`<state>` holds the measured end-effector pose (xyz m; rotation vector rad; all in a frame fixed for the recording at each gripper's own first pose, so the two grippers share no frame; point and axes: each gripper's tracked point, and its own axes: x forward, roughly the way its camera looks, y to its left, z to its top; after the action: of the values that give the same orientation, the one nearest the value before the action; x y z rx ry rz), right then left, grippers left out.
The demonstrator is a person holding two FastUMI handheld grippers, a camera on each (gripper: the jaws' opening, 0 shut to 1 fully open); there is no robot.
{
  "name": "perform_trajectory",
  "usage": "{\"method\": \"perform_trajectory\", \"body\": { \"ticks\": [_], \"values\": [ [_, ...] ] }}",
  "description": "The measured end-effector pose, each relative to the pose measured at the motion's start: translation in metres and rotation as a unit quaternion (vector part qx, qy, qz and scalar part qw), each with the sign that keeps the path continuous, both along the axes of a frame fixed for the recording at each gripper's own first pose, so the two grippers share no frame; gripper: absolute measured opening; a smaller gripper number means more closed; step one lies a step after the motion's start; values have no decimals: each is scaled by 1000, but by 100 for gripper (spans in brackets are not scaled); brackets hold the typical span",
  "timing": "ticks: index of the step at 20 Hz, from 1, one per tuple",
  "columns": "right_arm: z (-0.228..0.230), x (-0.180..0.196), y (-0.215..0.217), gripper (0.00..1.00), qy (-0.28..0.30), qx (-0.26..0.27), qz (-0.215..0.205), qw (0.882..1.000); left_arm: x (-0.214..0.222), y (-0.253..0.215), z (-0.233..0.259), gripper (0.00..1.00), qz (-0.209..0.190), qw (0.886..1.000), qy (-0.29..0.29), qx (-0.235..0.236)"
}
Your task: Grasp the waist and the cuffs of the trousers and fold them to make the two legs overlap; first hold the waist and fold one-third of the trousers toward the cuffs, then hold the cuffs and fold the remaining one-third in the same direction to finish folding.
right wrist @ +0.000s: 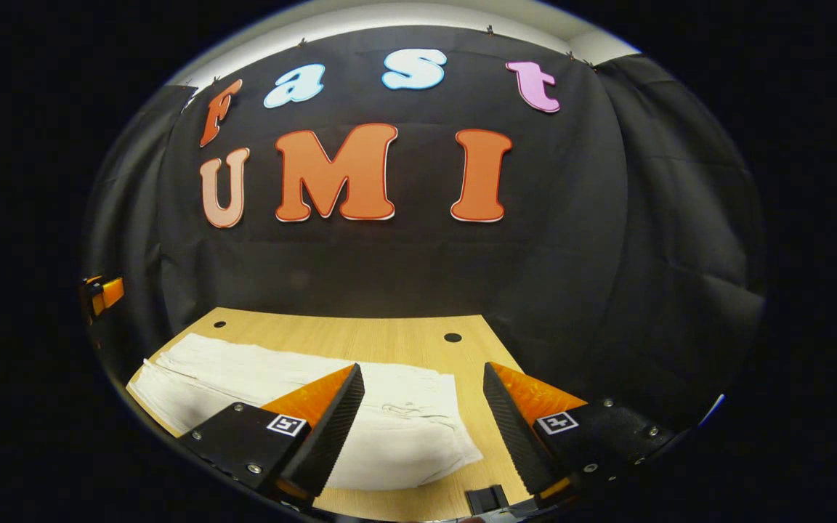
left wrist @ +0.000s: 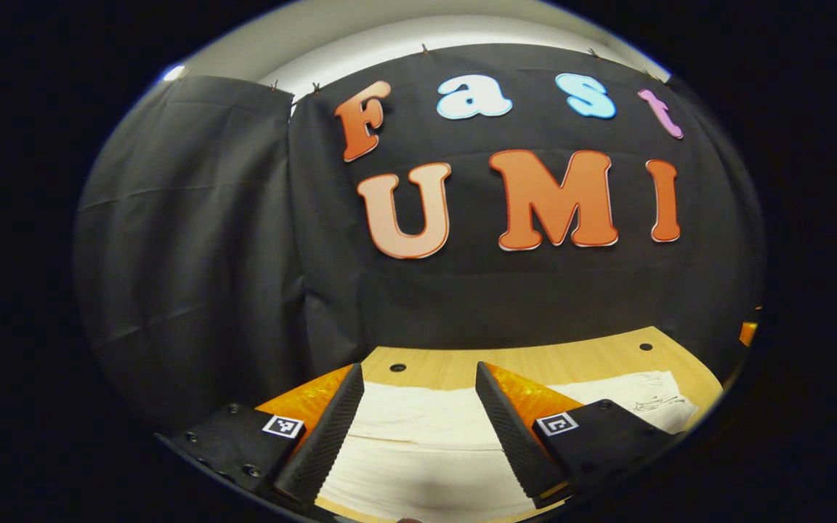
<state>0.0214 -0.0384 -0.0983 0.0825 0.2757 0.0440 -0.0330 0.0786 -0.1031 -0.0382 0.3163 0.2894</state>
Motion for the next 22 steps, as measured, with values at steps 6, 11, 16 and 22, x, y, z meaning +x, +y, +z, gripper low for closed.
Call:
{"method": "perform_trajectory", "body": {
  "ticks": [6, 11, 16, 22],
  "values": [
    [-39, 4, 11, 99, 83, 0, -23, 996, -9, 73, -79, 99, 49, 992, 101, -63],
    [-67, 10, 15, 99, 155, -6, -41, 987, -31, 126, -150, 100, 72, 974, 184, -110],
    [-89, 12, 23, 100, 209, 9, -51, 977, -64, 162, -205, 100, 109, 948, 251, -166],
    [-118, 7, 47, 99, 265, 44, -42, 962, -97, 201, -262, 99, 162, 905, 317, -232]
  ]
}}
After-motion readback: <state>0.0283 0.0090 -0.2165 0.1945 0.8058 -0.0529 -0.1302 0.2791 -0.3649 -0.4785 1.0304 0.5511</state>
